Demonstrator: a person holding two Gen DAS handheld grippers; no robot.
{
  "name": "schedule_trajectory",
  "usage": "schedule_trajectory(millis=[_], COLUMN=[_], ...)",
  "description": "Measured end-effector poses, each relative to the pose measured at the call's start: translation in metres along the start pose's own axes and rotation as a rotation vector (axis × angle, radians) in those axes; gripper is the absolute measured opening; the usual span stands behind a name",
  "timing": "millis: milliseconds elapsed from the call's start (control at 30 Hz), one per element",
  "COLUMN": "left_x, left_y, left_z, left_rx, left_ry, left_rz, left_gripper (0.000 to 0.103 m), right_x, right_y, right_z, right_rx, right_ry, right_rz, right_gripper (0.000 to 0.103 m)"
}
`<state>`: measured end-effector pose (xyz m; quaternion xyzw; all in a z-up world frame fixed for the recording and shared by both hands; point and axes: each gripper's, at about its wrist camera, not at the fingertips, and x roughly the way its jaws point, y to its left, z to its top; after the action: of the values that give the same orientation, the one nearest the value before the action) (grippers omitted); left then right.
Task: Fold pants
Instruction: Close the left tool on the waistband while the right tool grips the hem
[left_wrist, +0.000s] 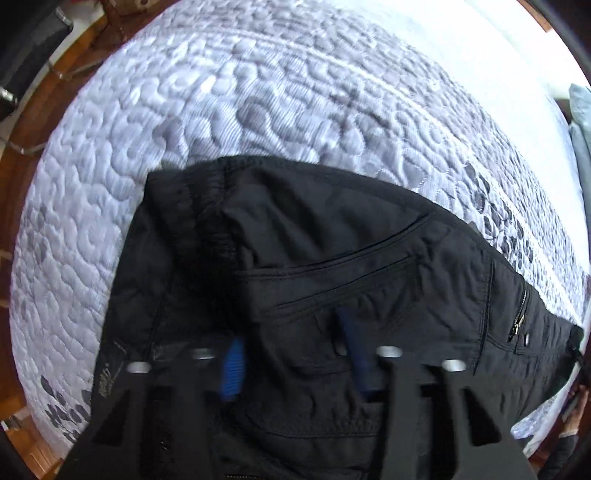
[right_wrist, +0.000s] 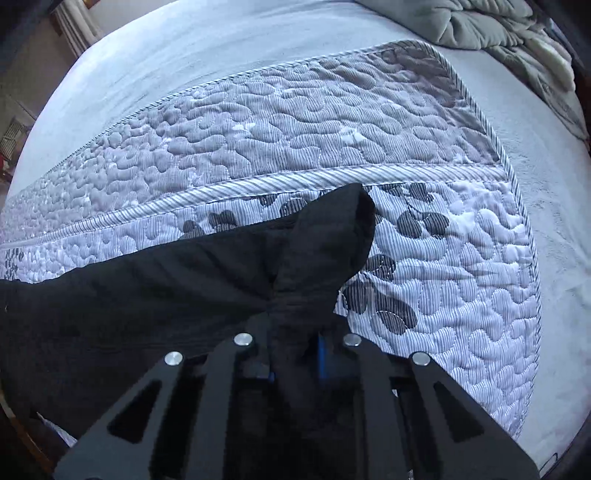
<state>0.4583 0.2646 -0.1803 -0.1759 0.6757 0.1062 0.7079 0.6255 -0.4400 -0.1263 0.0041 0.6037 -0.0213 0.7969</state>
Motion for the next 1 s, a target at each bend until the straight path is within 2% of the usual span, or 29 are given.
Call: schedule_trajectory(millis=[100, 233, 333, 433, 500, 633, 833, 1000], left_x=[-0.011, -0.048, -0.085, -0.107, -0.125, -0.147, -0.158, -0.141], left_y=[-0.013, -0.021, -0.020, -0.013, -0.009, 0.008, 0.042, 0.084], left_z=[-0.002, -0.023, -0.051, -0.066, -0.092, -0.135, -0.204, -0.260], left_rx=[0.029, 0.060, 0.087, 0.117, 0.161, 0.179, 0.187, 0.135], left_ry=[-0.033, -0.163, -0.281, -0.359, -0.431, -0.512, -0.579, -0.586], left_rz=[0.001, -0.040, -0.128, -0.175, -0.196, -0.249, -0.330, -0.401], left_gripper=[0.013, 0.011, 0.011, 0.012, 0.012, 0.012, 0.012, 0.014], right_x=[-0.014, -0.047, -0.078, -0.115, -0.137, -0.177, -0.214, -0.214], right_y=[0.007, -0.002, -0.006, -0.013, -0.013, -0.019, -0.020, -0.036], right_z=[-0.005, -0.021, -0.038, -0.059, -0.073, -0.116, -0.203, -0.275], right_rx=[-0.032, -0.008, -0.008, -0.004, -0.007, -0.005, -0.038, 0.031], right_ry=[-0.050, -0.137, -0.210, -0.303, -0.362, -0.467, -0.573, -0.585], right_rz=[-0.028, 0.029, 0.072, 0.118, 0.136, 0.151, 0.057, 0.041], right_gripper=[0.011, 0.011, 0.011, 0.011, 0.011, 0.011, 0.012, 0.014])
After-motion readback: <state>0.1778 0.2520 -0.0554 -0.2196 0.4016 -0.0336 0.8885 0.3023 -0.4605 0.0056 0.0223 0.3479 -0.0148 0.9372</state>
